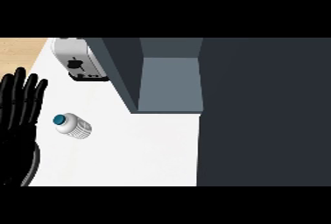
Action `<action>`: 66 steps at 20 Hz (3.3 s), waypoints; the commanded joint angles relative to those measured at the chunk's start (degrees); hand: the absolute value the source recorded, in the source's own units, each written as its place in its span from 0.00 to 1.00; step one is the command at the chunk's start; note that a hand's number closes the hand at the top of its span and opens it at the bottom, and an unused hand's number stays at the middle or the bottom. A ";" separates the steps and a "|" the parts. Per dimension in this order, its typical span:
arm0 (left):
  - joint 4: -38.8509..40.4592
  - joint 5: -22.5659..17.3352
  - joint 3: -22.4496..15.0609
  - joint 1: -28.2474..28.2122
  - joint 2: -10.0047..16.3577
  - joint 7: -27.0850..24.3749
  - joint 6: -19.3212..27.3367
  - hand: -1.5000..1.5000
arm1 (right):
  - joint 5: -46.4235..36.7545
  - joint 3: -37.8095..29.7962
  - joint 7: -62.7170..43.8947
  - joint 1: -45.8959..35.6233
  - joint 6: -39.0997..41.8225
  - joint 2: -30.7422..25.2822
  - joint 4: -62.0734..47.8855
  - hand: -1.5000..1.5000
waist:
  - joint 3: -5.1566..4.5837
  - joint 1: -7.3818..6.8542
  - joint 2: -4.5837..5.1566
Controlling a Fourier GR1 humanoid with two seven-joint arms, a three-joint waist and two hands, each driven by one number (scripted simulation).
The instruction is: Pick up the bottled water, place it into the cabinet and close the cabinet
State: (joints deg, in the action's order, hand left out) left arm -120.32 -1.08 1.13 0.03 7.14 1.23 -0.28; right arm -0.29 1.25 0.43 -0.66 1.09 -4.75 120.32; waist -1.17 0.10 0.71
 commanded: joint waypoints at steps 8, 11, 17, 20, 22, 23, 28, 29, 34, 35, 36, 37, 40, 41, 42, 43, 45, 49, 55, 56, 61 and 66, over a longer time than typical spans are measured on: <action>-0.95 -10.94 9.55 -6.31 -5.24 5.07 4.42 0.00 | 6.17 6.84 -7.58 17.03 6.08 0.10 11.48 0.00 | 1.08 0.24 -1.23; -2.90 -14.53 11.75 -6.81 -3.79 8.80 3.75 0.00 | 11.52 2.13 -6.86 20.43 9.27 -3.04 14.05 0.00 | 1.18 0.20 -0.94; -10.40 -11.69 8.58 -11.04 -6.13 11.83 5.40 0.00 | 16.15 -0.61 -10.57 24.27 11.35 -3.68 20.10 0.00 | 1.17 0.01 -0.80; -21.37 -14.61 7.72 -19.70 -7.03 14.82 4.55 0.00 | 11.03 3.66 -6.53 30.69 11.65 -0.42 22.07 0.00 | 1.18 -0.21 -0.99; -16.56 -15.17 9.95 -18.65 -6.38 12.03 2.87 0.00 | 15.67 1.11 -7.76 32.54 12.98 -1.24 24.78 0.00 | 1.16 0.08 -0.90; -17.92 -18.07 11.80 -17.87 -5.63 14.77 3.69 0.00 | 13.59 2.08 -8.32 33.81 12.51 -1.05 26.34 0.00 | 1.16 0.12 -0.92; -21.77 -18.55 10.62 -25.35 -7.09 13.24 1.58 0.00 | 18.23 -0.81 -4.14 41.69 16.91 -2.67 28.80 0.00 | 1.17 0.37 -1.26; -17.42 -15.99 10.60 -20.57 -7.02 12.35 1.70 0.00 | 11.39 4.79 -4.43 38.53 14.81 0.61 26.00 0.00 | 1.16 0.22 -0.91; -13.79 -13.72 9.35 -19.32 -7.12 10.06 2.97 0.00 | 15.27 0.97 -3.90 42.50 16.70 -1.52 30.11 0.00 | 1.15 0.63 -0.89; -15.81 -14.73 8.64 -22.36 -7.12 8.74 2.49 0.00 | 17.52 -0.48 -4.46 41.76 17.29 -2.53 29.55 0.00 | 1.14 0.27 -0.92; -12.81 -13.95 8.97 -20.21 -7.13 9.61 1.87 0.00 | 14.28 2.15 -2.87 42.97 17.48 -0.93 28.66 0.00 | 1.15 0.49 -0.88; -13.77 -14.43 7.91 -24.97 -7.13 6.55 1.87 0.00 | 16.95 -1.08 -1.80 42.07 18.00 -2.00 27.67 0.00 | 1.14 0.18 -0.94; -8.07 -14.24 12.64 -15.93 -4.97 10.72 3.75 0.00 | 17.46 -0.06 -2.57 44.45 18.31 -1.88 30.80 0.00 | 1.13 0.98 -0.80; -8.28 -14.32 11.99 -19.65 -6.89 8.60 2.49 0.00 | 15.01 0.92 0.01 45.46 19.11 -0.96 29.44 0.00 | 1.13 0.66 -0.90; -6.97 -13.69 11.05 -20.19 -7.11 7.52 2.74 0.00 | 18.49 -1.42 1.77 49.70 21.30 -2.16 30.48 0.00 | 1.14 1.17 -1.01; -5.78 -12.46 8.27 -19.94 -7.12 7.04 4.50 0.00 | 13.86 1.28 4.02 48.58 21.33 -0.21 26.72 0.00 | 1.15 0.82 -0.92; 2.62 -13.05 11.94 -12.72 -6.57 4.98 3.51 0.00 | 14.18 2.48 0.44 44.40 18.64 -0.15 27.65 0.00 | 1.10 0.75 -0.65; 8.41 -15.66 15.27 -13.48 -6.93 1.00 1.85 0.00 | 14.93 1.19 6.78 54.90 23.85 -1.30 30.89 0.00 | 1.08 1.82 -1.00; 20.85 -15.80 17.72 -14.13 -4.59 -6.85 -4.58 0.00 | 16.70 0.08 7.45 54.45 23.71 -1.35 29.97 0.00 | 1.04 0.97 -0.79; 22.61 -15.22 18.06 -10.87 -3.84 -5.51 -2.82 0.00 | 15.78 0.74 7.54 57.23 24.53 -1.61 31.89 0.00 | 1.05 1.42 -0.80; 33.12 -14.21 19.08 -5.95 -2.56 -9.20 -3.43 0.00 | 18.01 -1.68 12.33 60.27 26.91 -2.20 30.35 0.00 | 1.07 1.45 -0.73; 44.85 -12.17 19.54 -3.81 -3.20 -18.80 -5.29 0.00 | 16.56 -0.57 14.39 63.08 27.49 -1.50 30.40 0.00 | 1.03 1.42 -0.69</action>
State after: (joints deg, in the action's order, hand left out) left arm -83.41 -14.54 20.04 -6.46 3.71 -12.31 -4.87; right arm 11.86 1.24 17.64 57.99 28.75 -6.54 139.83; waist -0.13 1.51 -0.01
